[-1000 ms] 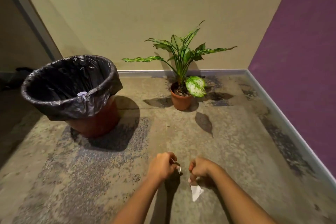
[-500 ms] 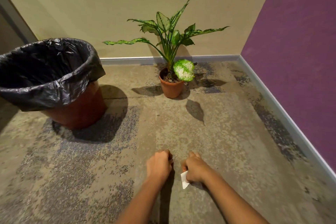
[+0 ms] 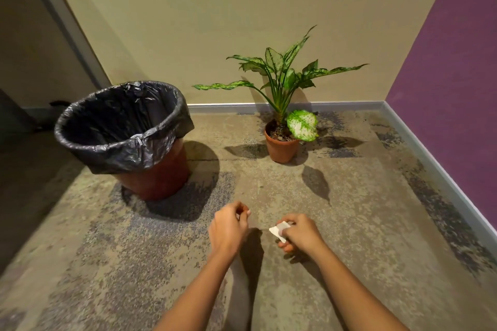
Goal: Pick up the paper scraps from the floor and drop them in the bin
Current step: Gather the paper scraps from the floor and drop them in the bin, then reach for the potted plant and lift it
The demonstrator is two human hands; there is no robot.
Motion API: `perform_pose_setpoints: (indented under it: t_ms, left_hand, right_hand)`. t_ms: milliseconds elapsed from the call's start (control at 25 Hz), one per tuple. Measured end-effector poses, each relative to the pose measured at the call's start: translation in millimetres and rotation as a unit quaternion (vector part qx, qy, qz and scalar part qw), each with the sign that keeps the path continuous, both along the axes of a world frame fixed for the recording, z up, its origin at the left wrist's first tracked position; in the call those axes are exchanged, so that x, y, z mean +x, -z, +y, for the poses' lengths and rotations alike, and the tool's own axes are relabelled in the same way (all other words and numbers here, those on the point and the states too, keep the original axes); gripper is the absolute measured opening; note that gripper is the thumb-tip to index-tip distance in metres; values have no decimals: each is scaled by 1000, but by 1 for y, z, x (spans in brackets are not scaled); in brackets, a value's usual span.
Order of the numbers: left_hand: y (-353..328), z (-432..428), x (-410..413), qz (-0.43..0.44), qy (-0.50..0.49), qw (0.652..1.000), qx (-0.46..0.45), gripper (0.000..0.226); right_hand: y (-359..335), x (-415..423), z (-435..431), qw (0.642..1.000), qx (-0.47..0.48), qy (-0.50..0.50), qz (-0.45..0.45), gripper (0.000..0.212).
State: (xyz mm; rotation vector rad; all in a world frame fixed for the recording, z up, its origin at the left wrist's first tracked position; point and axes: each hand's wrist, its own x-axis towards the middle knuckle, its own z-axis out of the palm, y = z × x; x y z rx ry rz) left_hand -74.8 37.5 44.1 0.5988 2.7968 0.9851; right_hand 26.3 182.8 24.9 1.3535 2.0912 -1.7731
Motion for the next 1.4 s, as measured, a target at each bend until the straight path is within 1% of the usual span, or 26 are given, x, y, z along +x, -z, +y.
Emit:
perform_pose_setpoints:
  t_ms: [120, 240, 400, 480, 560, 640, 720, 800, 880, 960, 1040, 1120, 1200, 1280, 1400]
  left_hand:
    - [-49, -6, -38, 63, -47, 995, 56, 14]
    - [-105, -20, -85, 127, -89, 981, 114, 16]
    - [-166, -44, -148, 178, -145, 962, 151, 16]
    - [-184, -60, -176, 189, -177, 957, 132, 17]
    - [-191, -75, -199, 176, -186, 962, 91, 19]
    - [-191, -88, -216, 143, -177, 972, 48, 22]
    - [-186, -100, -227, 120, -163, 979, 19, 28]
    - [-181, -108, -234, 122, -166, 978, 13, 27]
    - [-175, -112, -234, 139, -175, 974, 23, 16]
    - [-170, -110, -226, 156, -165, 972, 54, 9]
    - [-168, -98, -212, 191, -112, 971, 94, 7]
    - [-165, -80, -194, 244, -25, 962, 120, 4]
    - [-157, -54, -171, 271, 60, 951, 139, 3]
    - [-141, -26, -147, 241, 103, 953, 150, 4]
    - [-99, 18, -119, 112, 72, 978, 159, 11]
  right_hand:
    - [-46, -50, -7, 996, -5, 5, 84, 26]
    - [-107, -110, -22, 988, -6, -3, 157, 24]
    - [-184, -183, -52, 970, 20, -41, 240, 25]
    - [-213, -217, -70, 961, 19, -57, 269, 25]
    - [-231, -247, -87, 956, 19, -75, 282, 30]
    - [-238, -272, -100, 953, 65, -108, 276, 41]
    - [-238, -291, -108, 946, 119, -140, 266, 48]
    - [-230, -300, -112, 944, 124, -139, 274, 52]
    - [-218, -295, -113, 945, 129, -97, 285, 49]
    - [-200, -279, -106, 943, 151, -36, 295, 41]
    - [-180, -257, -93, 942, 152, 23, 298, 34]
    - [-159, -235, -75, 946, 139, 68, 284, 30]
    - [-137, -211, -53, 953, 127, 89, 260, 26]
    - [-117, -188, -30, 959, 129, 102, 230, 23]
    - [-83, -155, 6, 964, 141, 125, 186, 24]
